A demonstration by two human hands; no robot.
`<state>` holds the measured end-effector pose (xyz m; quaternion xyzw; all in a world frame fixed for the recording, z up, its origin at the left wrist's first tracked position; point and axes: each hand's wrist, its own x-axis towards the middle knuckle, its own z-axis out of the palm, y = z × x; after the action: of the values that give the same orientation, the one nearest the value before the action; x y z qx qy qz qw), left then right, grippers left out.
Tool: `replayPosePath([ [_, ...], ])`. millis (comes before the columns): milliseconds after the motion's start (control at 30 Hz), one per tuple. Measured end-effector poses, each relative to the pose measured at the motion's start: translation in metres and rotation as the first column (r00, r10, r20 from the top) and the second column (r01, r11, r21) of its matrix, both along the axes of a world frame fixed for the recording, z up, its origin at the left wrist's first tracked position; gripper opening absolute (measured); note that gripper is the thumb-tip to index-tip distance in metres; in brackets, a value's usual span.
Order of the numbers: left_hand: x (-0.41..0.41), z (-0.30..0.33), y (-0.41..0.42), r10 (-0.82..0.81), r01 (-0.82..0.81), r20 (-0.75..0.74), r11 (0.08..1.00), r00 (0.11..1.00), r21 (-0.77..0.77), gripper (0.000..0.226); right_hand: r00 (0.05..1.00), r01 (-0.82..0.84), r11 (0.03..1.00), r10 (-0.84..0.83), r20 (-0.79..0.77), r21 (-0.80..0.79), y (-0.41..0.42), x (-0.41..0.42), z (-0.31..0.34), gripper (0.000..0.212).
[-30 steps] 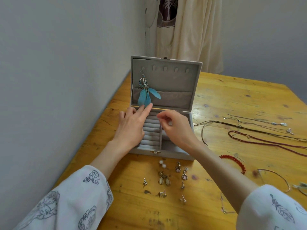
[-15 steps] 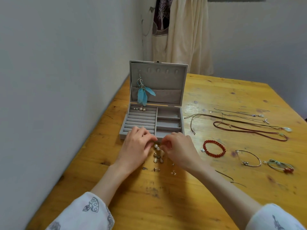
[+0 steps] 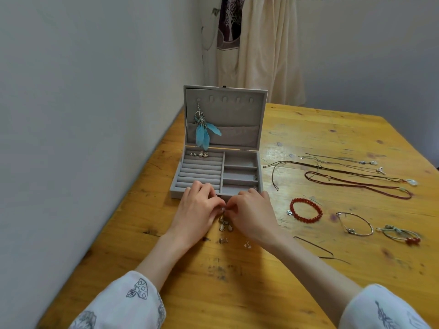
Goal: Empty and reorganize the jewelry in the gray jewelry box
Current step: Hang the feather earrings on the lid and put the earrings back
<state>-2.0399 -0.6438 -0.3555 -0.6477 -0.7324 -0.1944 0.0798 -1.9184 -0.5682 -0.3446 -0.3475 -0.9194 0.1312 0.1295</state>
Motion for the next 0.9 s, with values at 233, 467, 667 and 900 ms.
replayPosePath([
  [233, -0.008, 0.020, 0.002, 0.060, -0.065, 0.211, 0.998, 0.976, 0.018, 0.014, 0.968, 0.012, 0.967, -0.076, -0.241, -0.253, 0.014, 0.002, 0.018, 0.015],
  [467, -0.034, 0.042, 0.037, 0.178, -0.171, 0.398, 0.984, 0.900, -0.054, 0.005, 0.866, 0.024, 0.870, -0.264, -0.424, -0.493, 0.059, -0.027, 0.041, 0.012],
  [667, -0.060, 0.036, 0.077, 0.214, -0.220, 0.378, 0.975, 0.901, -0.028, 0.011, 0.861, 0.060, 0.877, -0.287, -0.420, -0.477, 0.096, -0.055, 0.030, 0.017],
  [900, -0.069, 0.034, 0.108, 0.170, -0.188, 0.238, 0.981, 0.956, 0.052, 0.012, 0.912, 0.058, 0.955, -0.169, -0.373, -0.292, 0.119, -0.088, 0.011, 0.012],
])
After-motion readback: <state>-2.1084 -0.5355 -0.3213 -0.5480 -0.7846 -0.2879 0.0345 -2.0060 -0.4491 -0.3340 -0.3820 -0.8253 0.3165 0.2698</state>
